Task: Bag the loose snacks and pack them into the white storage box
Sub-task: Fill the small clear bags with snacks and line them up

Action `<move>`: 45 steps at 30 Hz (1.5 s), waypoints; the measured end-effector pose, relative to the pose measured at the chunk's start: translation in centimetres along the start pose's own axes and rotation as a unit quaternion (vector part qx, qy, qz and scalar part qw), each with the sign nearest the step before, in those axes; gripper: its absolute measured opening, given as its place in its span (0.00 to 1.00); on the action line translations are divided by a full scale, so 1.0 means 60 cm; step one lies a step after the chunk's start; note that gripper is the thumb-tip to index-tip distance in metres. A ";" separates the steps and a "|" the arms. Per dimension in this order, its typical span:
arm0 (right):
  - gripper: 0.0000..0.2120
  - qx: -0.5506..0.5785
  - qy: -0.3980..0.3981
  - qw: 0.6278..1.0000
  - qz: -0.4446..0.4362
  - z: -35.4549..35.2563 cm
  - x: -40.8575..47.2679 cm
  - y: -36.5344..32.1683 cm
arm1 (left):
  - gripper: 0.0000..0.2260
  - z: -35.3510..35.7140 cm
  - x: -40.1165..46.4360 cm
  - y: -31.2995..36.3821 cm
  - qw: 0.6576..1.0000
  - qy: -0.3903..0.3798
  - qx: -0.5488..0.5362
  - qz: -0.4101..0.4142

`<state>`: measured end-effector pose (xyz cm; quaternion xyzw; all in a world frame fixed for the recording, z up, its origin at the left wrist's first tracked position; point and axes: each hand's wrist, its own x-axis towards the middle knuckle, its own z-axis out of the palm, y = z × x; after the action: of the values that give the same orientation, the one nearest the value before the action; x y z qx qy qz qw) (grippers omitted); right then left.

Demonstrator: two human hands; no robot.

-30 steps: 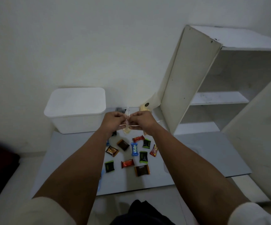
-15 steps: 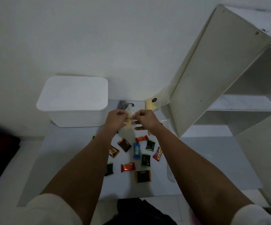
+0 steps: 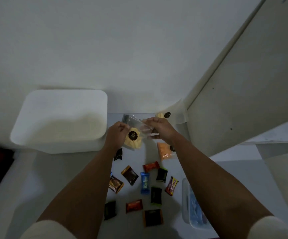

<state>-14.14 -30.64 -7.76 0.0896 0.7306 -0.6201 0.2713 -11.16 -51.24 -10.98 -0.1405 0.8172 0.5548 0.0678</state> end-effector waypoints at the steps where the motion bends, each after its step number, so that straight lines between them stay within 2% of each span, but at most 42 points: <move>1: 0.13 -0.012 -0.001 1.000 0.001 0.000 0.011 0.004 | 0.09 0.000 0.006 0.003 1.000 0.016 -0.016 -0.003; 3: 0.09 -0.029 0.007 1.000 -0.003 0.003 0.034 0.012 | 0.07 0.004 0.020 0.003 0.998 0.043 -0.040 -0.016; 5: 0.05 0.000 0.025 1.000 -0.005 0.010 0.056 0.016 | 0.07 0.011 0.032 0.005 0.998 0.052 -0.037 -0.024; 10: 0.06 0.062 0.065 0.995 -0.037 0.022 0.106 0.006 | 0.12 0.033 0.066 -0.003 0.998 0.045 0.038 -0.015; 12: 0.04 0.068 0.072 0.993 -0.063 0.028 0.130 -0.001 | 0.13 0.041 0.080 0.000 0.997 0.062 0.020 -0.040; 16: 0.19 0.073 0.084 0.991 -0.078 0.048 0.191 -0.007 | 0.22 0.061 0.110 -0.003 0.982 0.110 -0.072 -0.135; 18: 0.20 0.071 0.089 0.990 -0.079 0.061 0.223 -0.006 | 0.24 0.070 0.132 -0.011 0.977 0.122 -0.091 -0.151; 21: 0.16 0.079 0.089 0.990 -0.072 0.081 0.260 -0.006 | 0.21 0.080 0.164 -0.026 0.975 0.127 -0.100 -0.155; 24: 0.12 0.067 0.092 0.991 -0.071 0.097 0.294 0.000 | 0.10 0.087 0.189 -0.042 0.964 0.165 -0.149 -0.145; 25: 0.10 0.055 0.093 0.991 -0.076 0.102 0.302 0.002 | 0.10 0.089 0.200 -0.051 0.961 0.181 -0.154 -0.140; 27: 0.07 0.026 0.104 0.991 -0.085 0.110 0.315 0.009 | 0.15 0.094 0.220 -0.076 0.959 0.198 -0.155 -0.131; 30: 0.11 -0.002 0.115 0.990 -0.077 0.111 0.322 0.020 | 0.30 0.095 0.228 -0.086 0.963 0.175 -0.144 -0.145; 33: 0.13 0.003 0.116 0.992 -0.058 0.105 0.315 0.032 | 0.33 0.091 0.217 -0.065 0.962 0.169 -0.151 -0.152; 35: 0.13 -0.037 0.153 0.986 -0.059 0.093 0.294 0.034 | 0.32 0.088 0.215 -0.060 0.964 0.166 -0.152 -0.144; 38: 0.12 -0.118 0.272 0.952 -0.070 0.062 0.250 0.043 | 0.29 0.084 0.211 -0.058 0.968 0.142 -0.154 -0.141; 41: 0.16 -0.145 0.330 0.933 -0.005 0.036 0.223 0.070 | 0.33 0.082 0.208 -0.061 0.972 0.116 -0.148 -0.140; 45: 0.24 -0.176 0.296 0.931 0.123 0.026 0.211 0.097 | 0.39 0.087 0.224 -0.081 0.970 0.110 -0.158 -0.148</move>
<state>-21.56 -33.48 -19.29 0.3088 0.8585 -0.3887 0.1287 -22.70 -50.13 -20.84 -0.3293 0.6914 0.6421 0.0353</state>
